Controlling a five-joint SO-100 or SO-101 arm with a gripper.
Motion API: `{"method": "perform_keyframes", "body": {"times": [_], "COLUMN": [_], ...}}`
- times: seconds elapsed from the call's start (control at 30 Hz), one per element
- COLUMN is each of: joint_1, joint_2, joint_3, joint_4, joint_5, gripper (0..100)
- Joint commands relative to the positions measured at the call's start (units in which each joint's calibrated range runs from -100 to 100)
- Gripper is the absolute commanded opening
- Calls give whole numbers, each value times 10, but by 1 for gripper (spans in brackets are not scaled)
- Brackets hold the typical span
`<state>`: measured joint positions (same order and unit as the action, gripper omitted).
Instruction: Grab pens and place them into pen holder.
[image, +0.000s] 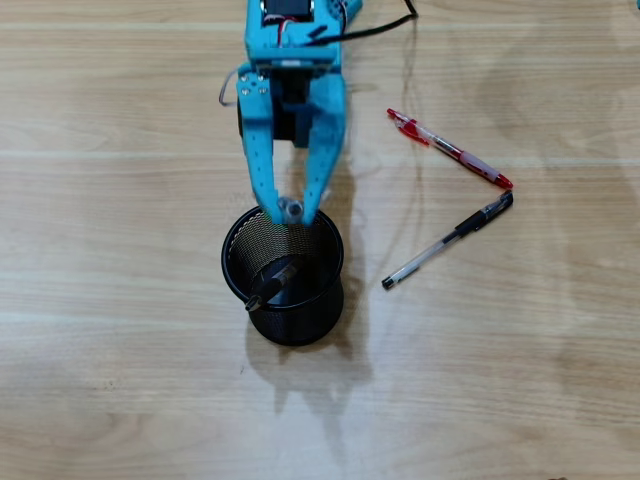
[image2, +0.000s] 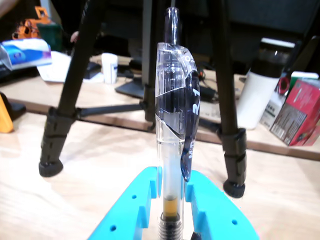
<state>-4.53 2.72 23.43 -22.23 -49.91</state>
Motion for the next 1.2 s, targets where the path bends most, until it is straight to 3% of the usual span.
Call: {"method": "perform_keyframes", "body": {"times": [0.0, 0.27, 0.7, 0.9, 0.97, 1.0, 1.17], "joint_1": [7, 5, -17, -66, -84, -113, -170], "joint_2": [12, 17, -25, -158, -192, -238, -296], "joint_3": [-26, -25, -3, 69, 66, 67, 66], "joint_4": [-30, -32, -20, 123, 202, 314, 501], "joint_5": [-2, -3, 3, 71, 87, 99, 142], "gripper": [2, 10, 11, 9, 6, 3, 3]}}
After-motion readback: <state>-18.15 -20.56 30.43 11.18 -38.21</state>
